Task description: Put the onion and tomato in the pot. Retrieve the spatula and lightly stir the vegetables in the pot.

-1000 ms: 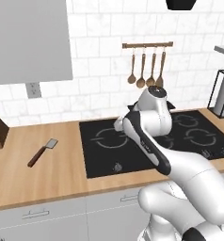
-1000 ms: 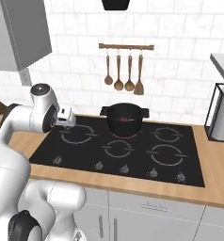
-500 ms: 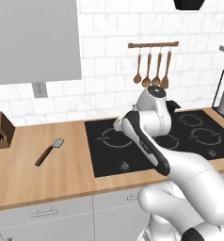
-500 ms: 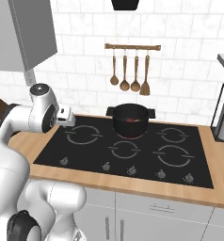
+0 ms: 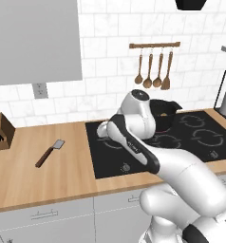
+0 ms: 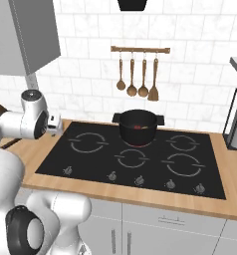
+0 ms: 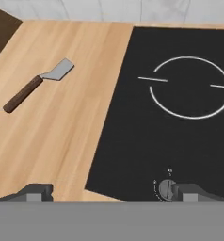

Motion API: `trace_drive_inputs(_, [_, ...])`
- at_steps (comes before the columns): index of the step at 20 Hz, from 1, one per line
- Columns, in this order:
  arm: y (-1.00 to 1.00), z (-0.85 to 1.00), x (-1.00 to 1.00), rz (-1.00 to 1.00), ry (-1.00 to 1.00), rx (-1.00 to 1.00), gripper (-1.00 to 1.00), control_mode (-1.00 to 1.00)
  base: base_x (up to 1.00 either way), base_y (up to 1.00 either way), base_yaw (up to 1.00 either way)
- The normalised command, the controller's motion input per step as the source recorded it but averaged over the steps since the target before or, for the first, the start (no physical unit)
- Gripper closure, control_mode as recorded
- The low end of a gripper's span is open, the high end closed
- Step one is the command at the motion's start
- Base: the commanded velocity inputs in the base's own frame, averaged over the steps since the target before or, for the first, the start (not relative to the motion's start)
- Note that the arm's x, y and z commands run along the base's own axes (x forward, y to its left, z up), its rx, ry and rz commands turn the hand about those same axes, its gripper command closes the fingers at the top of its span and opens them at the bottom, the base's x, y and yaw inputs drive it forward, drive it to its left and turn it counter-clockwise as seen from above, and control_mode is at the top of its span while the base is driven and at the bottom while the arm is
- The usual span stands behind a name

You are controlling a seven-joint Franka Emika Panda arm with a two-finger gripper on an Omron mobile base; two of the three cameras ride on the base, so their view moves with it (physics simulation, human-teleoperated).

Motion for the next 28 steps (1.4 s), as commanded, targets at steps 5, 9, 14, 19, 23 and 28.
trace_drive_inputs(5, [1.0, -0.1, 0.0, 0.08, 0.25, 0.05, -1.0, -1.0, 0.0, 0.0, 0.0])
trace_drive_inputs(9, [1.0, -0.02, 0.0, 0.0, 0.21, 0.09, -1.0, -1.0, 0.0, 0.0, 0.0])
trace_drive_inputs(14, [1.0, -0.4, -0.01, 0.0, 0.1, 0.01, -1.0, -1.0, 0.0, 0.0, 0.0])
trace_drive_inputs(19, [1.0, -0.57, -0.09, -0.06, -0.07, 0.0, -1.0, -1.0, 0.0, 0.0, 0.0])
trace_drive_inputs(23, [0.98, -0.22, 0.01, -0.16, -0.05, 0.0, -1.0, -1.0, 0.0, 0.0, 0.0])
trace_drive_inputs(28, [0.6, -0.03, 0.28, -0.22, -0.01, 0.0, -1.0, -1.0, 0.0, 0.0, 0.0])
